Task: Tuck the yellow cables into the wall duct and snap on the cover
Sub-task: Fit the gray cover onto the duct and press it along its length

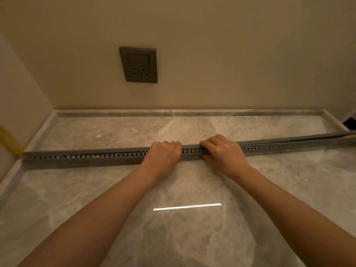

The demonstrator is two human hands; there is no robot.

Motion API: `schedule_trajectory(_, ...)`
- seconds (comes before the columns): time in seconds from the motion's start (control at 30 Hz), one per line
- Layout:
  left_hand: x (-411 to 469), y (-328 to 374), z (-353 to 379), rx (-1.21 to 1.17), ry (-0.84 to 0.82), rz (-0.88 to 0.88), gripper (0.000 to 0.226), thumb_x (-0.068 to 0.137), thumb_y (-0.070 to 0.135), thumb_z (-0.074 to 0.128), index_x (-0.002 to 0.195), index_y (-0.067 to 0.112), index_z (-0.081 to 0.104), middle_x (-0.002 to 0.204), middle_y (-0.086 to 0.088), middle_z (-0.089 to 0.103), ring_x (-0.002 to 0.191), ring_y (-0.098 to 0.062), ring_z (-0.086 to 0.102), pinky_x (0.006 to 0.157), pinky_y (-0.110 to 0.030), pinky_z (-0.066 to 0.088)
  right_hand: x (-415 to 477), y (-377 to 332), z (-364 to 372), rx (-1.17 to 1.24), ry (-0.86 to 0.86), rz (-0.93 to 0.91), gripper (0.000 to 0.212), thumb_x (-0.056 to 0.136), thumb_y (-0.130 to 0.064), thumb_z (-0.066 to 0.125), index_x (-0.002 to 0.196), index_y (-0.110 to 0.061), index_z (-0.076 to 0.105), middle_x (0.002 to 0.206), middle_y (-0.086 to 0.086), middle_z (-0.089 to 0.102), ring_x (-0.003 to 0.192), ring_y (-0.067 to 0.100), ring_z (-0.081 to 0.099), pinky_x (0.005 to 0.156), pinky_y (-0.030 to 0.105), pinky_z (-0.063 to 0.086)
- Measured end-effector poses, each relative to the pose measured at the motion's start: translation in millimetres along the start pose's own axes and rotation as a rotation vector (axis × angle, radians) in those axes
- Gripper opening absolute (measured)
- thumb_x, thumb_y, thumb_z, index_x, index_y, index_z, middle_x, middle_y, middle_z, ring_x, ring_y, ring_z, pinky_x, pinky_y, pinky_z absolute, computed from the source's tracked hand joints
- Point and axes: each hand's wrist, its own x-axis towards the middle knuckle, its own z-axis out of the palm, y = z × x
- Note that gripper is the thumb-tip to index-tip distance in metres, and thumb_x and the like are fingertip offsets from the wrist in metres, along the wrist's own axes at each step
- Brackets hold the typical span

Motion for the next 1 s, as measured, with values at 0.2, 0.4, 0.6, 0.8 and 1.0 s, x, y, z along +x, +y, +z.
schedule_trajectory(0.2, 0, -3, 7, -0.026, 0.021, 0.013, 0.017, 0.092, 0.021, 0.049, 0.106, 0.012, 0.052, 0.095, -0.003, 0.066, 0.080, -0.022, 0.065, 0.056, -0.029, 0.031, -2, 4, -4, -0.072, -0.070, 0.042, 0.027, 0.081, -0.019, 0.068, 0.104, -0.005, 0.065, 0.096, 0.013, 0.067, 0.087, 0.031, 0.059, 0.062, 0.041, 0.051)
schedule_trajectory(0.4, -2, -1, 8, -0.026, -0.007, -0.033, 0.015, 0.090, 0.021, 0.052, 0.102, 0.012, 0.052, 0.093, -0.003, 0.065, 0.079, -0.021, 0.064, 0.055, -0.030, 0.035, -5, 15, -7, -0.113, -0.099, 0.032, 0.027, 0.078, -0.026, 0.072, 0.097, -0.007, 0.067, 0.087, 0.010, 0.068, 0.079, 0.030, 0.060, 0.051, 0.034, 0.046)
schedule_trajectory(0.6, -1, 1, 11, -0.074, 0.008, -0.055, 0.025, 0.094, 0.033, 0.046, 0.105, 0.011, 0.051, 0.097, -0.004, 0.064, 0.083, -0.023, 0.062, 0.060, -0.033, 0.042, 2, 30, -4, -0.087, -0.116, -0.085, 0.028, 0.085, -0.032, 0.063, 0.105, -0.012, 0.064, 0.094, 0.006, 0.067, 0.086, 0.026, 0.059, 0.057, 0.031, 0.039)
schedule_trajectory(0.8, -3, 10, 3, -0.153, 0.020, -0.146, 0.031, 0.091, 0.033, 0.054, 0.109, 0.008, 0.055, 0.101, -0.009, 0.066, 0.087, -0.027, 0.063, 0.071, -0.037, 0.048, 2, 39, 3, -0.087, -0.142, -0.165, 0.030, 0.092, -0.037, 0.050, 0.112, -0.016, 0.057, 0.106, 0.002, 0.062, 0.098, 0.022, 0.055, 0.061, 0.030, 0.031)
schedule_trajectory(1.0, -3, 30, -5, -0.129, -0.032, -0.338, 0.025, 0.091, 0.024, 0.053, 0.112, 0.011, 0.051, 0.112, -0.007, 0.061, 0.104, -0.025, 0.055, 0.090, -0.033, 0.038, 3, 42, 0, -0.040, -0.098, -0.222, 0.024, 0.091, -0.029, 0.053, 0.105, -0.011, 0.058, 0.103, 0.007, 0.063, 0.096, 0.026, 0.055, 0.060, 0.031, 0.030)
